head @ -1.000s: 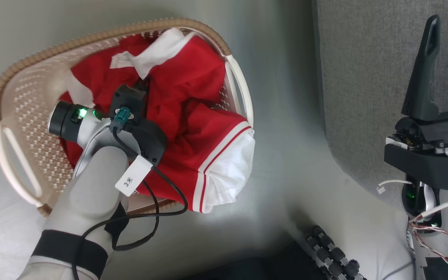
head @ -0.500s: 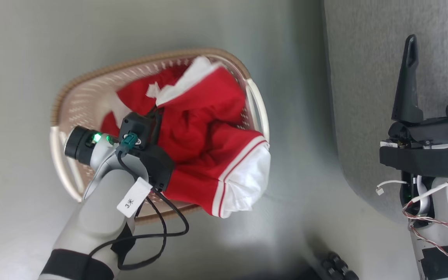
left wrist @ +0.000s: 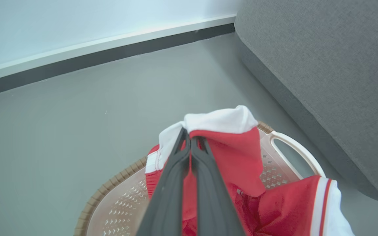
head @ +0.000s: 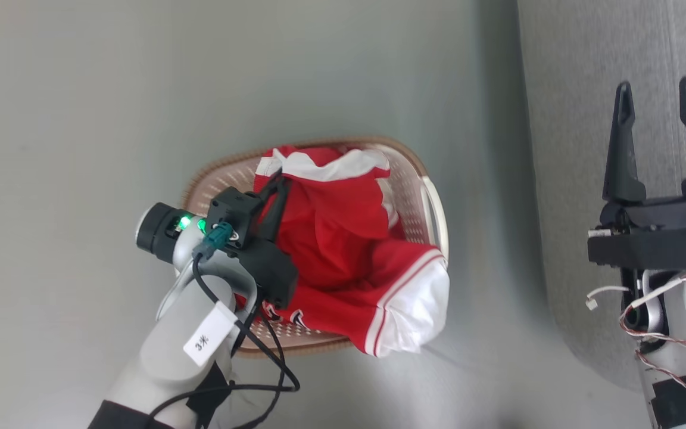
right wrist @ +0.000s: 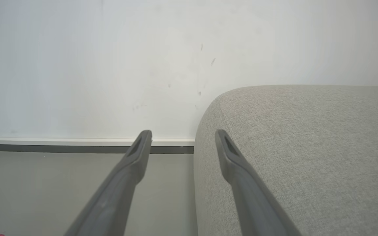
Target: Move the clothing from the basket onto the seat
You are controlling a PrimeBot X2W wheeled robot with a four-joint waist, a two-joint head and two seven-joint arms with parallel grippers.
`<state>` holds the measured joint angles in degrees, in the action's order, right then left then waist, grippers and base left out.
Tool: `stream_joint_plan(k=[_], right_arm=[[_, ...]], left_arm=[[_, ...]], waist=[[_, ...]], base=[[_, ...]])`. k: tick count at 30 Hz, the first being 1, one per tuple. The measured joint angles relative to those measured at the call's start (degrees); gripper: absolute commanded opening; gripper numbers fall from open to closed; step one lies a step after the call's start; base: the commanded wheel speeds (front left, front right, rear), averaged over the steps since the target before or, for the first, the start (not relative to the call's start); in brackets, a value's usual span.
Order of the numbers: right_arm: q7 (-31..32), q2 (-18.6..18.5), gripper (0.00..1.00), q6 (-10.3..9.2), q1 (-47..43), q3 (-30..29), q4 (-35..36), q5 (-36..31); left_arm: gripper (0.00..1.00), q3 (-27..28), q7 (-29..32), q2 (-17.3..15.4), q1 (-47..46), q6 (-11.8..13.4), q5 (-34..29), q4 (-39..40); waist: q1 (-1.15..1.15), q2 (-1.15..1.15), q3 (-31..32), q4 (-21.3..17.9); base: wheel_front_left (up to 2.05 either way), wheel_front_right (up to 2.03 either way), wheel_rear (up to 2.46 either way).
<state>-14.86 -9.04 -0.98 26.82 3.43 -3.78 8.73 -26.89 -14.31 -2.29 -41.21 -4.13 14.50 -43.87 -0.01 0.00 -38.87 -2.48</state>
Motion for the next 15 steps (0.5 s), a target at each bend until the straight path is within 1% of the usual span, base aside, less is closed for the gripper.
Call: stream_joint_plan(k=[6, 9, 15], right_arm=[[0.0, -0.45, 1.0, 0.51, -1.72, -0.56, -2.25, -0.15], [0.01, -0.43, 1.0, 0.97, -2.59, -0.51, -3.14, -0.15], [0.09, -0.19, 1.0, 1.13, -4.77, -0.42, -5.16, -0.15]], left_arm=[[0.0, -1.57, -0.01, 0.09, 1.51, -0.47, 2.61, 3.35], [0.0, -1.78, -0.01, 0.09, 2.19, -0.47, 2.92, 3.83], [0.0, -1.34, -0.01, 0.11, 2.85, -0.49, 3.18, 5.34]], waist=[[0.0, 0.0, 5.92, 3.24], [0.0, 0.0, 8.48, 4.61], [0.0, 0.0, 12.81, 6.79]], base=[[0.0, 0.0, 0.0], [0.0, 0.0, 0.0], [0.0, 0.0, 0.0]])
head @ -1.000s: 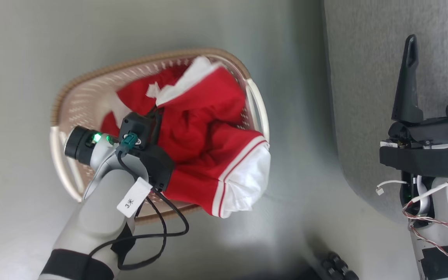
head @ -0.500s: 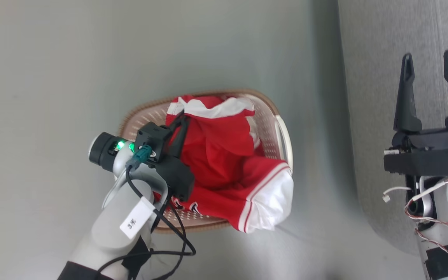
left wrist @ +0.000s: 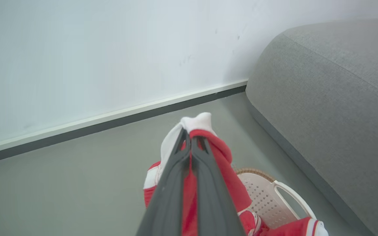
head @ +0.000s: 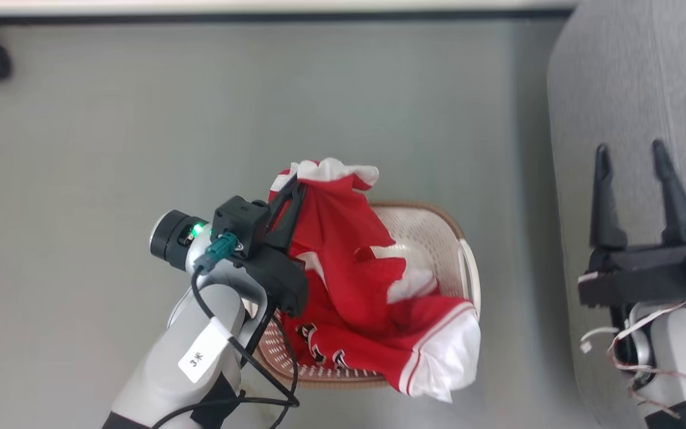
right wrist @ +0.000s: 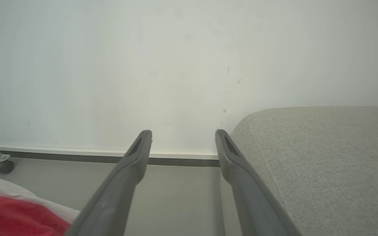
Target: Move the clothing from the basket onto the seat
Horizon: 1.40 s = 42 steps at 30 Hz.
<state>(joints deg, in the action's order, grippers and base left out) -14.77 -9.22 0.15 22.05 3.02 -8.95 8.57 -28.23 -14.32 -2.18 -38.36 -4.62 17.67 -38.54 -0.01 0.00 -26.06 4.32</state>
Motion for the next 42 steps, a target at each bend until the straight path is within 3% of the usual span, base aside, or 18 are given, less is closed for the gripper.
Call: stream_joint_plan(k=[10, 19, 29, 42], right_arm=[[0.05, 2.85, 1.0, 0.97, -4.02, 2.19, -3.79, 0.05], [0.07, 4.43, 1.0, 3.49, -5.82, 7.17, -7.93, 0.05], [0.07, 5.36, 1.0, 5.93, -7.31, 15.71, -12.15, 0.04], [0.07, 5.81, 1.0, 6.71, -5.11, 24.47, -17.11, 0.05]], left_arm=[[0.0, 1.49, 0.0, 0.05, 1.92, -0.49, 0.87, 2.31], [0.0, 0.94, 0.0, 0.03, 4.63, -0.96, 1.12, 2.24], [0.0, -0.69, 0.0, -0.02, 6.21, -1.45, 2.11, 1.86], [0.0, -6.2, 0.0, -0.15, 5.61, -1.41, 3.7, 6.75]], waist=[[0.0, 0.0, 8.97, 3.16], [0.0, 0.0, 17.1, 3.99], [0.0, 0.0, 25.49, 3.32], [0.01, 0.0, 29.63, 0.7]], base=[[0.0, 0.0, 0.0], [0.0, 0.0, 0.0], [0.0, 0.0, 0.0], [0.0, 0.0, 0.0]])
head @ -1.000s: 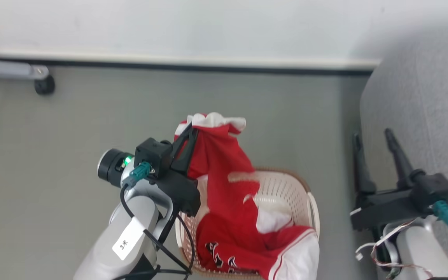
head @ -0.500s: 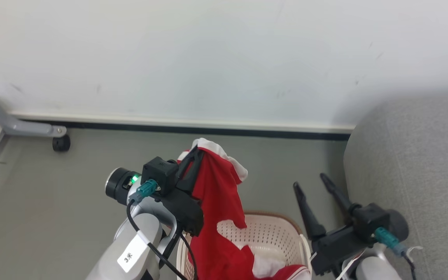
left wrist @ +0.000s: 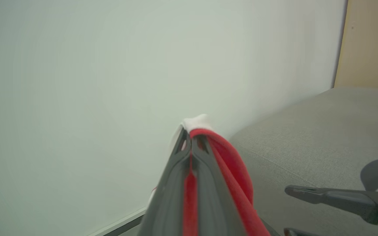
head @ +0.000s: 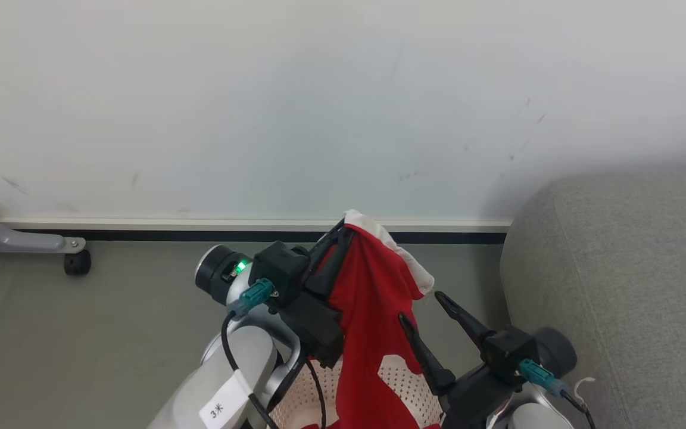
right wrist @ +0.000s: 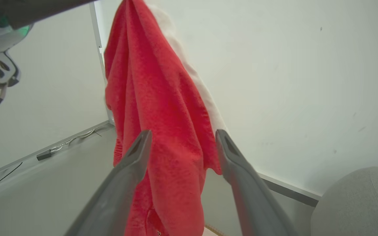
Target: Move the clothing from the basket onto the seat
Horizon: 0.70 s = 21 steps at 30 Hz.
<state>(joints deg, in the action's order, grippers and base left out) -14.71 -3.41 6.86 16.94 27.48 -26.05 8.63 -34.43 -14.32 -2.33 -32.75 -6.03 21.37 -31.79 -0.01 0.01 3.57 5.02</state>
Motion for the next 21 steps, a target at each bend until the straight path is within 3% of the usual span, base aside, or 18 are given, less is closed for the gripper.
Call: stream_joint_plan(k=[16, 20, 21], right_arm=[[0.01, 0.0, 1.0, 0.23, 8.16, 5.36, -12.79, 2.71], [0.0, 0.0, 0.91, 0.23, 10.16, 7.37, -13.9, 4.67], [0.0, -0.01, 0.81, 0.23, 10.65, 7.91, -14.07, 5.44]], left_arm=[[0.0, -7.5, 0.08, -0.01, -1.42, 1.79, 3.2, 6.59], [0.0, -8.42, 0.1, -0.05, -2.01, 2.01, 3.42, 7.57], [0.0, -8.57, 0.11, -0.05, -2.02, 2.02, 3.59, 7.75]], waist=[[0.01, -0.01, -0.47, 0.22], [0.01, -0.01, -0.7, 0.73], [0.01, -0.01, -0.75, 0.86]], base=[[0.0, 0.0, 0.0], [0.0, 0.0, 0.0], [0.0, 0.0, 0.0]])
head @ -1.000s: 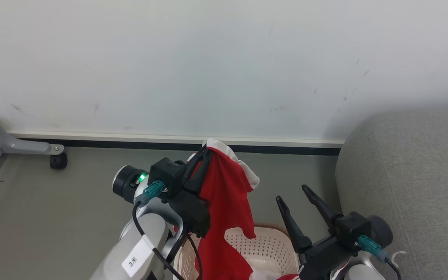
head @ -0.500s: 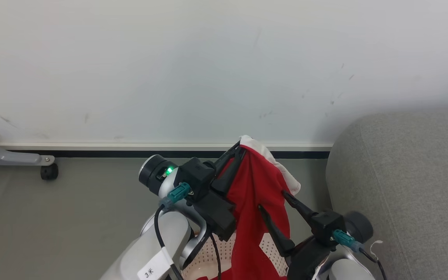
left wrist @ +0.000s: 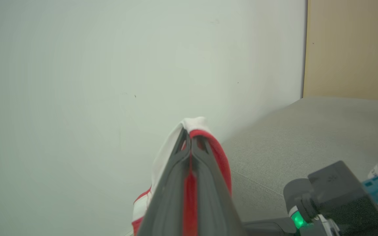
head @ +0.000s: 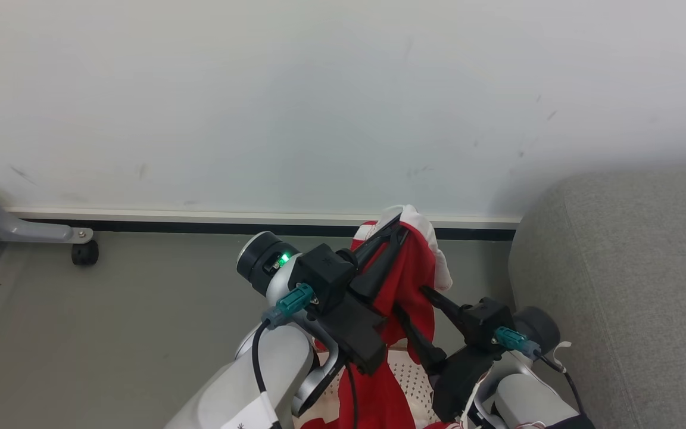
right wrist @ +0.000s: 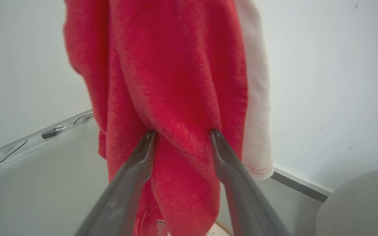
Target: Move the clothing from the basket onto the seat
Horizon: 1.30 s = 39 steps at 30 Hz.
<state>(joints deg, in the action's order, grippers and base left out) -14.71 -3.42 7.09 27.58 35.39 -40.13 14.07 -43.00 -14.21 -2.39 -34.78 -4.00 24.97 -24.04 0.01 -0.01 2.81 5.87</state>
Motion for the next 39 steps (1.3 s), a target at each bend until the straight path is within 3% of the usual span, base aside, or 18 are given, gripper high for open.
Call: stream_joint_plan(k=[1, 2, 3, 10, 11, 12, 14, 17, 26, 39], right_arm=[[0.0, 0.0, 0.45, 0.01, 0.41, 0.45, -0.13, 0.47], [0.0, 0.01, 0.33, 0.04, 0.73, 0.82, -0.32, 0.77], [0.0, 0.01, 0.0, 0.04, 1.05, 1.14, -0.52, 1.11], [0.01, 0.02, 0.0, 0.05, 2.75, 1.41, -1.67, 3.08], [0.01, 0.02, 0.0, 0.05, 3.03, 1.1, -2.09, 3.08], [0.01, 0.0, 0.0, 0.05, 3.32, 0.83, -2.43, 3.08], [0.01, -0.13, 0.0, 0.05, 3.85, 0.33, -2.52, 3.23], [0.01, -0.77, 0.0, 0.05, 4.54, 0.02, -2.32, 3.43], [0.01, -7.84, 0.0, -0.03, 5.81, -5.5, 1.89, 4.02], [0.0, -15.4, 0.0, -3.09, 1.63, -9.76, 11.87, 3.54]], left_arm=[[0.0, -0.14, 0.03, 0.0, -0.01, 0.04, 0.14, 0.12], [0.0, -0.19, 0.25, 0.0, -0.01, 0.04, 0.16, 0.21], [0.0, -0.21, 0.35, -0.01, -0.01, 0.05, 0.18, 0.22], [0.0, 2.11, 0.49, -0.74, 0.4, 1.38, 0.86, -0.36], [0.22, 2.59, 0.48, -1.0, 0.73, 1.57, 1.08, -0.38], [0.68, 3.02, 0.48, -1.31, 1.21, 1.76, 1.46, -0.41], [1.0, 3.55, 0.48, -1.83, 2.09, 2.07, 2.48, -0.76], [1.0, 3.94, 0.48, -2.44, 2.92, 2.45, 2.72, -1.01], [1.0, 5.0, 0.31, -3.91, 8.24, 3.08, 3.64, -0.9], [1.0, 3.27, 0.04, -3.85, 13.04, 3.02, 3.63, 0.48]], waist=[[0.0, 0.0, -0.06, 0.12], [0.0, 0.0, -0.12, 0.22], [0.0, 0.0, -0.19, 0.31], [0.0, 0.0, -0.56, -0.08], [0.0, 0.0, -0.6, -0.31], [0.0, 0.0, -0.63, -0.57], [0.0, 0.0, -0.69, -1.16], [0.0, 0.0, -0.75, -1.83], [0.0, 0.0, -1.02, -6.33], [0.0, 0.0, -1.18, -14.91]], base=[[0.0, 0.0, 0.0], [0.0, 0.0, 0.0], [0.0, 0.0, 0.0], [0.0, 0.0, 0.0], [0.0, 0.0, 0.0], [0.0, 0.0, 0.0], [0.0, 0.0, 0.0], [0.0, 0.0, 0.0], [0.0, 0.0, 0.0], [0.0, 0.0, 0.0]])
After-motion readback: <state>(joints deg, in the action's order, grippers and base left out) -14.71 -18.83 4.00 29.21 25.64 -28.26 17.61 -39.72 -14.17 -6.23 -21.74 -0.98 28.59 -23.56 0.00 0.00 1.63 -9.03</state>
